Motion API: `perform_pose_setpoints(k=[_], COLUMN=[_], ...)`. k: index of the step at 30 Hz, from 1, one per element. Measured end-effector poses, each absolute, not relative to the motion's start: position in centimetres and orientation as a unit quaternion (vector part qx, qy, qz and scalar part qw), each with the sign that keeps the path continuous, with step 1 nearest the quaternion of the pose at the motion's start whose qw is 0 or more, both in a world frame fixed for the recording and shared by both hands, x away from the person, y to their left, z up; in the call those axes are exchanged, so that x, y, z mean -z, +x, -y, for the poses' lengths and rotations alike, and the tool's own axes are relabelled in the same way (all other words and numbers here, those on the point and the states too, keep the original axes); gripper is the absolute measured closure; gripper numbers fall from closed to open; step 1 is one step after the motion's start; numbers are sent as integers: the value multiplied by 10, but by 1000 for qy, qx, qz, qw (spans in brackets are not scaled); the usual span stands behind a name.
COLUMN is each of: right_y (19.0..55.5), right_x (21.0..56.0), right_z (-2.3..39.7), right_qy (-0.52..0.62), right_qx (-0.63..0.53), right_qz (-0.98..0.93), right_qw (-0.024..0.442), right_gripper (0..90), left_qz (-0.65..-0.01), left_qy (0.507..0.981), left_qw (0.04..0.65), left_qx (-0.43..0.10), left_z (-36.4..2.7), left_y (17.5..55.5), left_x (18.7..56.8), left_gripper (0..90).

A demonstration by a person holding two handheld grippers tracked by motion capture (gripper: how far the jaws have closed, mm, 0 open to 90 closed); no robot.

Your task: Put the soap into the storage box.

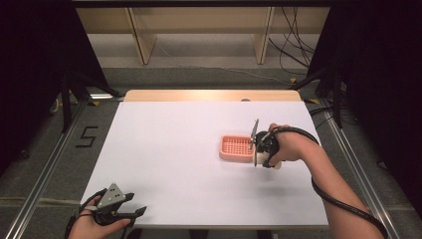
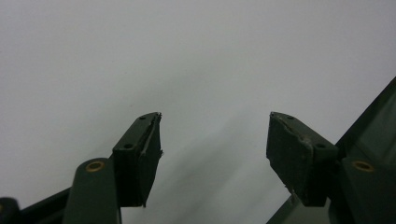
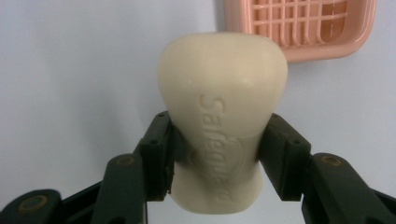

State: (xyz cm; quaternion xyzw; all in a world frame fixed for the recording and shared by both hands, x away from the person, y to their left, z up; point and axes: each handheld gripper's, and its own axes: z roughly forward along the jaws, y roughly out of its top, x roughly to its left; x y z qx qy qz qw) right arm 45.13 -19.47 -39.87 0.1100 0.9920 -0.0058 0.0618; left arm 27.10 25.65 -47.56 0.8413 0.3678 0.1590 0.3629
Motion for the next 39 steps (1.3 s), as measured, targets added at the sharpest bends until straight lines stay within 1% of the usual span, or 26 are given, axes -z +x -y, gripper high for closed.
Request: perform_pose_setpoints(k=[11,13,14,16,17,24,26,27,28,29,30,33,34,35,39], right_y=[455,457,455,457,458,460,462,463,463,462,462,462,464,462,465], right_x=[398,399,398,398,398,395,395,395,395,395,395,393,394,392,392], right_z=[193,193,191,191,191,188,188,188,188,186,186,184,184,183,182], right_qy=[110,98,111,100,105,111,98,98,98,102,102,115,94,113,103], right_qx=[8,3,9,6,7,7,4,3,3,7,7,9,4,9,7], right_qz=[-991,-993,-992,-992,-992,-991,-992,-992,-992,-992,-992,-990,-992,-990,-991], right_qw=[70,66,65,73,66,72,78,77,77,78,78,76,85,80,82], right_gripper=[506,506,506,506,506,507,506,506,506,506,506,506,506,506,507], left_qz=[-361,-357,-351,-352,-352,-353,-354,-360,-360,-381,-381,-377,-361,-364,-354], left_qy=[844,850,855,855,855,855,853,843,843,833,833,836,841,840,847], left_qw=[362,354,347,347,347,347,349,363,363,373,373,367,368,370,361], left_qx=[-164,-159,-158,-159,-159,-158,-159,-165,-165,-151,-151,-153,-164,-161,-166], left_z=[-257,-258,-259,-258,-258,-258,-258,-256,-256,-253,-253,-254,-255,-254,-256], left_y=[272,272,272,272,272,272,272,272,272,269,269,270,272,271,272], left_x=[476,475,474,474,474,474,474,476,476,477,477,477,476,476,475], left_gripper=[350,350,350,350,350,350,350,351,350,351,351,351,351,351,351])
